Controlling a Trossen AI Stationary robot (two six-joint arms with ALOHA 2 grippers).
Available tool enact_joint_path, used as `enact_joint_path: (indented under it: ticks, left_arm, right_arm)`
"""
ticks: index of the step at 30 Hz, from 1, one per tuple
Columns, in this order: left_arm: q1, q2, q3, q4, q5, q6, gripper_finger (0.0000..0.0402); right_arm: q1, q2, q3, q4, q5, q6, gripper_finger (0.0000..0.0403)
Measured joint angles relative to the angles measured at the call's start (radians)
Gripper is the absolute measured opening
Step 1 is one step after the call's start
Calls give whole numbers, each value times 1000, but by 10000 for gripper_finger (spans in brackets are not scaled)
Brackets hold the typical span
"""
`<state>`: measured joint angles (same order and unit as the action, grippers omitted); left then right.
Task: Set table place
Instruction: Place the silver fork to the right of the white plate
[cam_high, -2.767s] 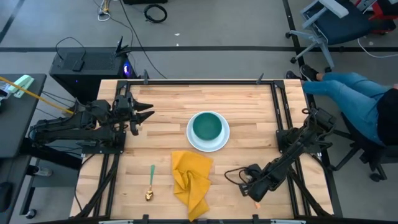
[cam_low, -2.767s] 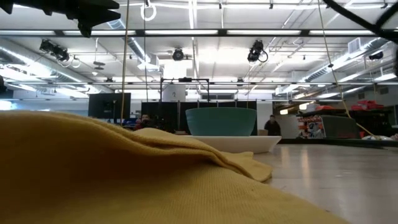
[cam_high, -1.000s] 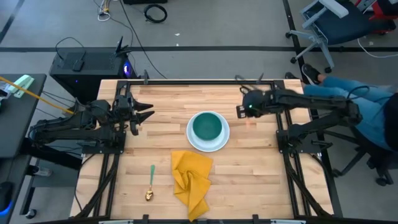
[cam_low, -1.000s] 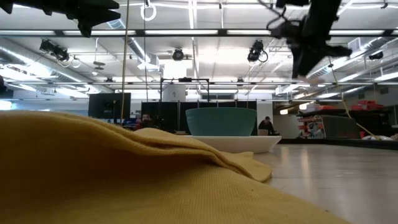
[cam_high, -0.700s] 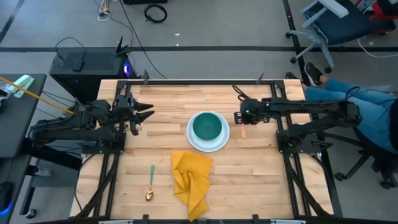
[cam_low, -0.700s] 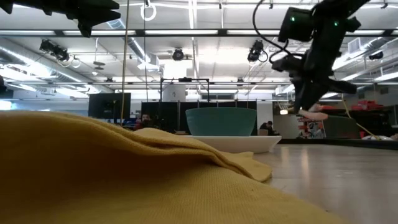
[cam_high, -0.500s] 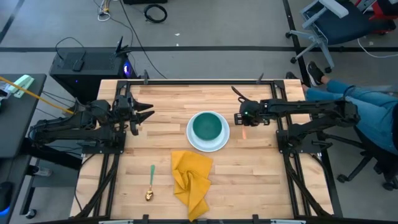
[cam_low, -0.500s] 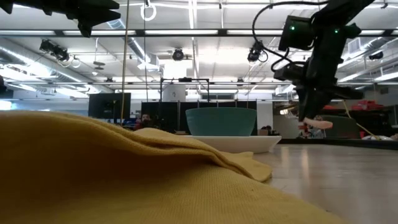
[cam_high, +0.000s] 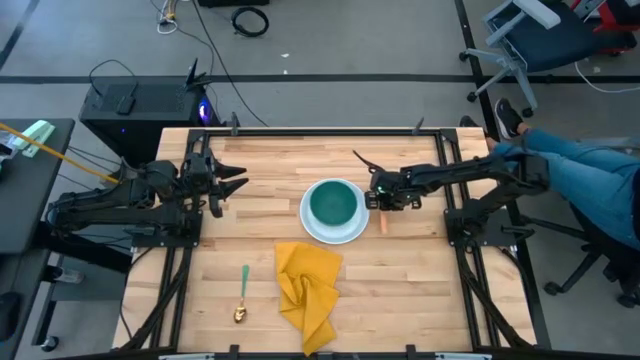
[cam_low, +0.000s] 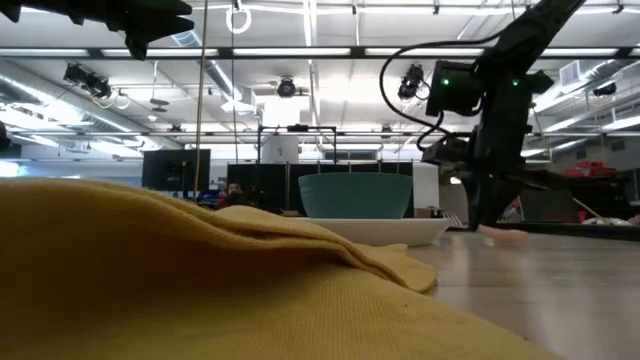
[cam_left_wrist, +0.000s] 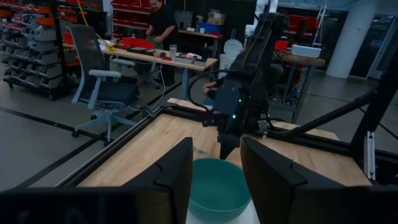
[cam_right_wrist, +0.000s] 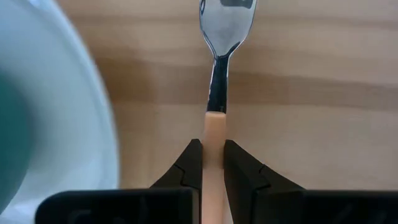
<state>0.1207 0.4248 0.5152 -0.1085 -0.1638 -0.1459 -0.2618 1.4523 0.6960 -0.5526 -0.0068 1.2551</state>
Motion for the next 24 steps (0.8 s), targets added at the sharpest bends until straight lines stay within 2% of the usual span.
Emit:
enact_joint_path:
  ticks: [16,24]
  left_arm:
    - [0,0,0,0,0,0,153]
    - [0,0,0,0,0,0,143]
  right_arm:
    - [7,16,0,38,-14,17,41]
    - [23,15,0,39,-14,26,45]
